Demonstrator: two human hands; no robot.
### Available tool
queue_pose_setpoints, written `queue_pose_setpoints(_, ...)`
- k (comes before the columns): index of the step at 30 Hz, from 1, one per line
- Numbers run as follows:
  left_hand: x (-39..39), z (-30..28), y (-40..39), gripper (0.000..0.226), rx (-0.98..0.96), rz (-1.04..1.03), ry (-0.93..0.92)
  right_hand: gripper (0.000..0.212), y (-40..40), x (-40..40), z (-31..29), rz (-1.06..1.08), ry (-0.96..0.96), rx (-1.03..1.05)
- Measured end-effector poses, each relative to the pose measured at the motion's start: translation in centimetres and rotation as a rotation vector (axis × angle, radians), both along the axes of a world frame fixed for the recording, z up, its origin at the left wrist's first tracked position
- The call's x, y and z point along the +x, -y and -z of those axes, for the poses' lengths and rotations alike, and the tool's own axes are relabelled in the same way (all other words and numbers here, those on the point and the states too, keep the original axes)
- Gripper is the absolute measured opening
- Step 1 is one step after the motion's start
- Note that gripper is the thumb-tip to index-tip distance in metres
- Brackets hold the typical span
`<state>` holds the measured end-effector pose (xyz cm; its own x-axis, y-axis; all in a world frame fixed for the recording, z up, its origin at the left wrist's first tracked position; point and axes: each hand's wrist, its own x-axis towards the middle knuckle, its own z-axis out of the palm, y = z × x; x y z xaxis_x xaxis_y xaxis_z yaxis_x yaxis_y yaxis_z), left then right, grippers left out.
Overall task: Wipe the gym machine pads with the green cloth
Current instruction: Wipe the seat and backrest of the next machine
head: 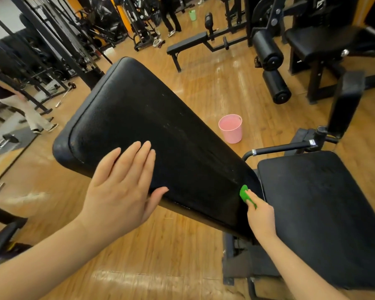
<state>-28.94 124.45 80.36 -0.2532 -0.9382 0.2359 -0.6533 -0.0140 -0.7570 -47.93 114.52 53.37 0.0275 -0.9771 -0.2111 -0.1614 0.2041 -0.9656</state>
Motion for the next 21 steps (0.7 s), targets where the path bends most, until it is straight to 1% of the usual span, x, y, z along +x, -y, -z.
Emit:
queue_pose_setpoints(2,-0.3,0.1,0.1,0.065,-0.007,-0.015,-0.011,0.036,0.1,0.7,-2.8,-0.002,0.012,-0.125)
queue_pose_setpoints(4,-0.5,0.1,0.2,0.064,-0.013,-0.020,-0.019,0.040,-0.5,2.0,-7.4,-0.006,0.113,-0.284)
queue_pose_setpoints(6,-0.7,0.2,0.2,0.062,-0.017,-0.017,-0.033,0.042,-1.9,3.5,-11.9,-0.039,0.217,-0.494)
queue_pose_setpoints(7,-0.7,0.2,0.2,0.061,-0.018,-0.013,-0.039,0.041,-2.8,4.4,-13.5,-0.080,0.225,-0.618)
queue_pose_setpoints(9,-0.8,0.2,0.2,0.060,-0.013,-0.007,-0.050,0.041,-4.7,5.9,-14.2,-0.191,0.168,-0.821)
queue_pose_setpoints(11,-0.9,0.1,0.2,0.059,-0.008,-0.019,-0.057,0.042,-5.6,6.6,-12.4,-0.236,0.123,-0.924)
queue_pose_setpoints(12,-0.9,0.1,0.2,0.059,-0.008,-0.030,-0.059,0.041,-5.6,6.4,-11.0,-0.229,0.126,-0.938)
queue_pose_setpoints(14,-1.1,0.2,0.2,0.059,-0.012,-0.047,-0.062,0.039,-5.1,5.4,-8.4,-0.188,0.133,-0.892)
queue_pose_setpoints(18,-1.2,0.3,0.2,0.058,-0.011,-0.069,-0.056,0.042,-4.8,3.1,-4.5,-0.208,0.079,-0.732)
queue_pose_setpoints(21,-1.6,0.3,0.1,0.058,-0.021,-0.094,-0.066,0.046,-4.6,1.8,-3.8,-0.206,0.075,-0.562)
